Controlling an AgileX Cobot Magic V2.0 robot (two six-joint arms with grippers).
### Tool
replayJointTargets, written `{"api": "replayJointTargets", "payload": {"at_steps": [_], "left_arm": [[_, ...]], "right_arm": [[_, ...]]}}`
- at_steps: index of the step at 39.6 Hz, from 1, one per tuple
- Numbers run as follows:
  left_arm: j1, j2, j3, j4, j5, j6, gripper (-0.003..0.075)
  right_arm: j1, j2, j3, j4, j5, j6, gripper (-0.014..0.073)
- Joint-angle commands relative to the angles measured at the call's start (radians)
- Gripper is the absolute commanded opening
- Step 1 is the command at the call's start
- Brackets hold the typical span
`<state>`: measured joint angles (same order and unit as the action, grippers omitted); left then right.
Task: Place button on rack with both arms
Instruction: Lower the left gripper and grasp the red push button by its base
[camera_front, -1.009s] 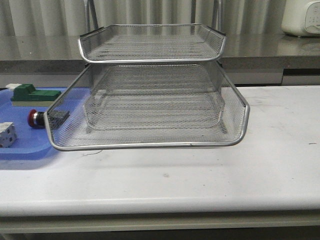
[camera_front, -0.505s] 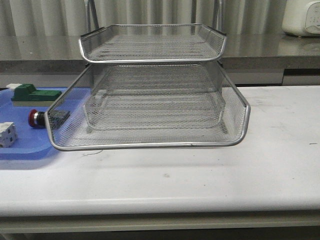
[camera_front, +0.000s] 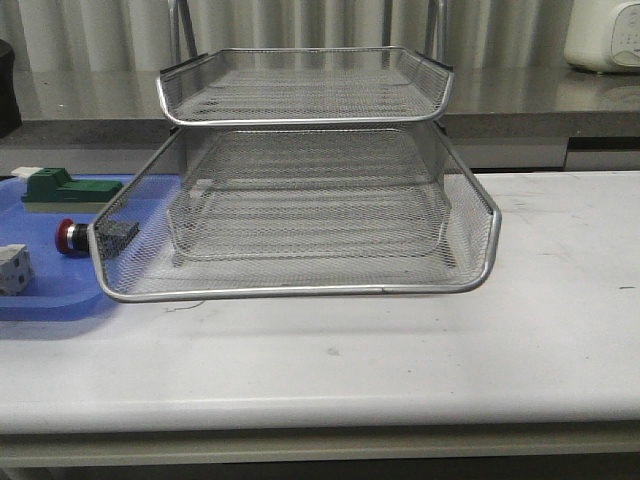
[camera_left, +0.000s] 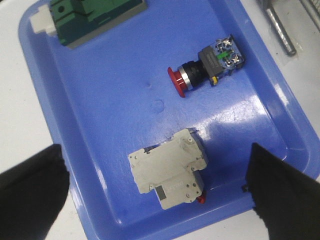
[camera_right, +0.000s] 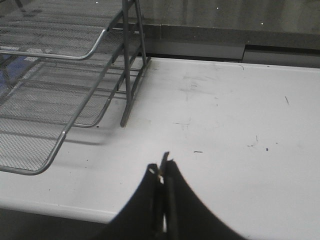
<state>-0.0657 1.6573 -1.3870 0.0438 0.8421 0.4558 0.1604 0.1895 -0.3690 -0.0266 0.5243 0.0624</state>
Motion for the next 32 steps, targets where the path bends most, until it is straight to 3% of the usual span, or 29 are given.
{"api": "replayJointTargets", "payload": {"at_steps": [1,15,32], "left_arm": [[-0.007,0.039,-0.116,-0.028,0.052,0.074,0.0682],[-0.007,0.38,-0.464,-0.109,0.327,0.23,0.0682],[-0.017,0.59,-0.633,-0.108,0.366,0.253,0.0682]], "right_arm": [[-0.003,0.01,-0.028,0.002,-0.081,-0.002,-0.006],[-0.003,0.01,-0.028,0.002,-0.081,-0.002,-0.006],[-0.003,0.01,-0.028,0.002,-0.081,-0.002,-0.006]]}}
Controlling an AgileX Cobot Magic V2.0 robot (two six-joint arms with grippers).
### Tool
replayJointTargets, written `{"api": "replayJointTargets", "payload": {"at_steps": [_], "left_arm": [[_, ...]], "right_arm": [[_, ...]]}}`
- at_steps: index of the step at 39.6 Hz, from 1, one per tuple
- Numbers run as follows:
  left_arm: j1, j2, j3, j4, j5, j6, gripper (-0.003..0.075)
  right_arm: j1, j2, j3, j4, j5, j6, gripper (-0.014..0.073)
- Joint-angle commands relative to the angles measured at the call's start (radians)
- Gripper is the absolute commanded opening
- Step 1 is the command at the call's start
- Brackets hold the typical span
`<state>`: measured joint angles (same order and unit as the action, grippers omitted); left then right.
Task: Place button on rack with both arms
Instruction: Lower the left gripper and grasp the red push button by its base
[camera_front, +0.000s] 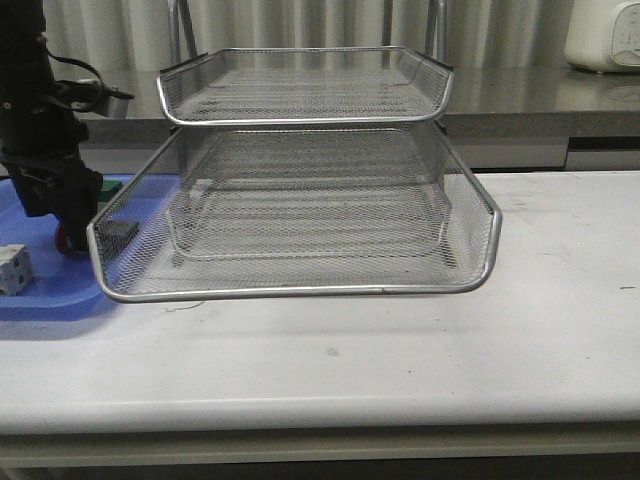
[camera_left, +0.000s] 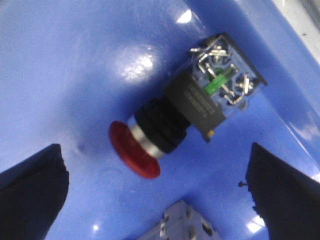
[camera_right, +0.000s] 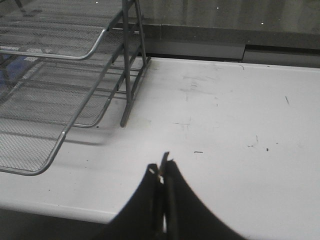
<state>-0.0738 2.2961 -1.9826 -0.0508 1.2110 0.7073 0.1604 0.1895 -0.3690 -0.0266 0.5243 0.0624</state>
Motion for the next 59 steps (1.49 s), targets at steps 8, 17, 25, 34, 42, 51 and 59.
{"api": "replayJointTargets", "payload": {"at_steps": [8,17,25,34,42,51,59], "left_arm": [[-0.016,-0.019,-0.038,-0.016,-0.047,0.009,0.0682],[-0.036,0.005,-0.048,-0.016,-0.077,0.022,0.0682],[-0.042,0.008,-0.051,-0.016,-0.122,0.037,0.0682],[-0.045,0.008,-0.051,-0.017,-0.119,0.04,0.0668],[-0.045,0.008,-0.051,-0.017,-0.117,0.045,0.0468],[-0.045,0.008,-0.051,-0.017,-0.117,0.048,0.0299],[-0.034,0.006,-0.057,-0.018,-0.101,0.029,0.0217]], "right_arm": [[-0.003,0.01,-0.028,0.002,-0.081,-0.002,-0.006],[-0.003,0.01,-0.028,0.002,-0.081,-0.002,-0.006],[-0.003,0.01,-0.028,0.002,-0.081,-0.002,-0.006],[-0.003,0.01,-0.028,0.002,-0.081,-0.002,-0.006],[-0.003,0.01,-0.028,0.002,-0.081,-0.002,-0.006],[-0.003,0.01,-0.028,0.002,-0.081,-0.002,-0.006],[-0.003,0.01,-0.028,0.002,-0.081,-0.002,-0.006]]}}
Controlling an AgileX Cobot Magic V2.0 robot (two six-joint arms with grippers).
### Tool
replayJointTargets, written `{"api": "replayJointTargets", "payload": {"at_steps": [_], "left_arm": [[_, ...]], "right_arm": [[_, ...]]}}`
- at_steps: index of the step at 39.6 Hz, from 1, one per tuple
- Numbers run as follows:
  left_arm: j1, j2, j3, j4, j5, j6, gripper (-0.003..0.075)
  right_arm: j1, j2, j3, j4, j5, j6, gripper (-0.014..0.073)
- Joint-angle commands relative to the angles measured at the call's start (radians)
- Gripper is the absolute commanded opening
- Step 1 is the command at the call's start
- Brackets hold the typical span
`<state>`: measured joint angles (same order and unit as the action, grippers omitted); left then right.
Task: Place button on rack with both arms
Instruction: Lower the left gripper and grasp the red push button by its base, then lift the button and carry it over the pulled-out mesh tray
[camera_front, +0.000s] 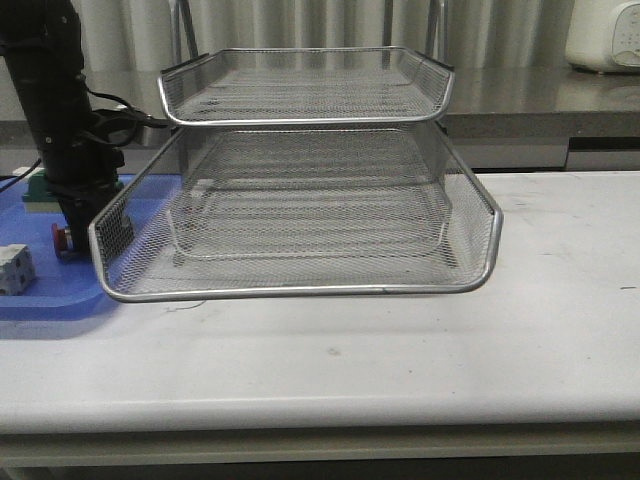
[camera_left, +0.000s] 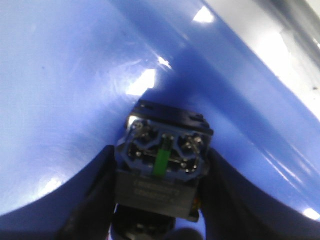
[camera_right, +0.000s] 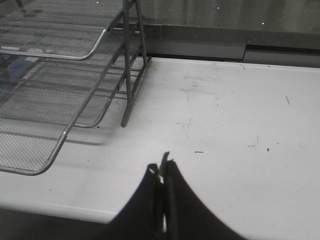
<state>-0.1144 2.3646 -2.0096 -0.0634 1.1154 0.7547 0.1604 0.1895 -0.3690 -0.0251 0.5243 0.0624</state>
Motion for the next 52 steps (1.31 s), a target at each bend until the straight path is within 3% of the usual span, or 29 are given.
{"api": "replayJointTargets", "payload": {"at_steps": [1,7,20,28,40,52], "left_arm": [[0.01,-0.065,-0.03,-0.005,-0.004,-0.022,0.0201],[0.036,-0.087,-0.03,-0.023,0.034,-0.046,0.0132],[0.114,-0.247,-0.03,-0.068,0.177,-0.115,0.0131],[0.102,-0.385,-0.024,-0.066,0.177,-0.224,0.0131],[-0.099,-0.613,0.109,-0.07,0.177,-0.229,0.0131],[-0.338,-0.594,0.136,-0.147,0.173,-0.197,0.0131]], "right_arm": [[-0.003,0.01,-0.028,0.0,-0.081,-0.002,-0.006],[-0.003,0.01,-0.028,0.0,-0.081,-0.002,-0.006],[-0.003,0.01,-0.028,0.0,-0.081,-0.002,-0.006],[-0.003,0.01,-0.028,0.0,-0.081,-0.002,-0.006],[-0.003,0.01,-0.028,0.0,-0.081,-0.002,-0.006],[-0.003,0.01,-0.028,0.0,-0.081,-0.002,-0.006]]}}
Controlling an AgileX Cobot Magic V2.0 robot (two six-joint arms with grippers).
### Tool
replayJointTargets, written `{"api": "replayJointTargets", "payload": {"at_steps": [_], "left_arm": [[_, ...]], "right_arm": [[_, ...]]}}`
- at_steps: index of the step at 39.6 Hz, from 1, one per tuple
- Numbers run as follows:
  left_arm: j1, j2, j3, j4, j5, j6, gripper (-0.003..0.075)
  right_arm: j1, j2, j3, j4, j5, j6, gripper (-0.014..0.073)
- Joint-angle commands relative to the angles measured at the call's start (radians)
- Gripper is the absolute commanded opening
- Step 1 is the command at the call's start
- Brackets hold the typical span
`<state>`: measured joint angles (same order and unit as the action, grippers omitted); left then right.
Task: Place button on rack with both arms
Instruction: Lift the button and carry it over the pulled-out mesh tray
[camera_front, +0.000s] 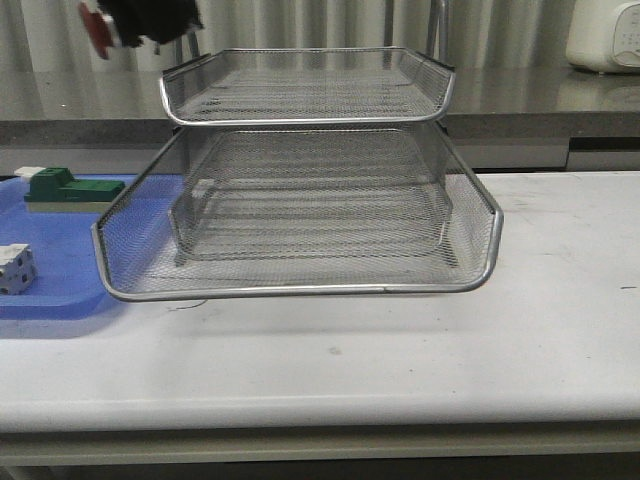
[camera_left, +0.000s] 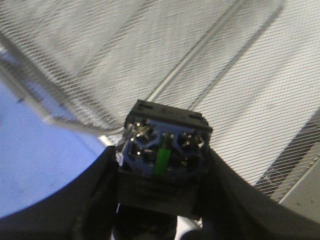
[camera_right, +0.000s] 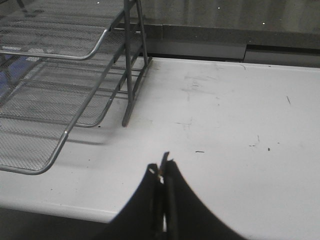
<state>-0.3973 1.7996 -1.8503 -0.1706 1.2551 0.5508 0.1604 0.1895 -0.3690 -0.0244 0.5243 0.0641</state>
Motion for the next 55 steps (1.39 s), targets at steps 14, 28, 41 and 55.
{"api": "replayJointTargets", "payload": {"at_steps": [14,28,41,55], "left_arm": [[-0.19,0.126,-0.023,-0.026,-0.041,0.007,0.0132],[-0.191,0.191,-0.023,-0.031,-0.112,0.005,0.0304],[-0.191,0.191,-0.023,-0.031,-0.1,0.003,0.0416],[-0.191,0.136,-0.068,-0.021,0.038,-0.029,0.0408]], "right_arm": [[-0.003,0.01,-0.028,0.0,-0.081,-0.004,-0.006],[-0.003,0.01,-0.028,0.0,-0.081,-0.004,-0.006],[-0.003,0.01,-0.028,0.0,-0.081,-0.004,-0.006],[-0.003,0.01,-0.028,0.0,-0.081,-0.004,-0.006]]}}
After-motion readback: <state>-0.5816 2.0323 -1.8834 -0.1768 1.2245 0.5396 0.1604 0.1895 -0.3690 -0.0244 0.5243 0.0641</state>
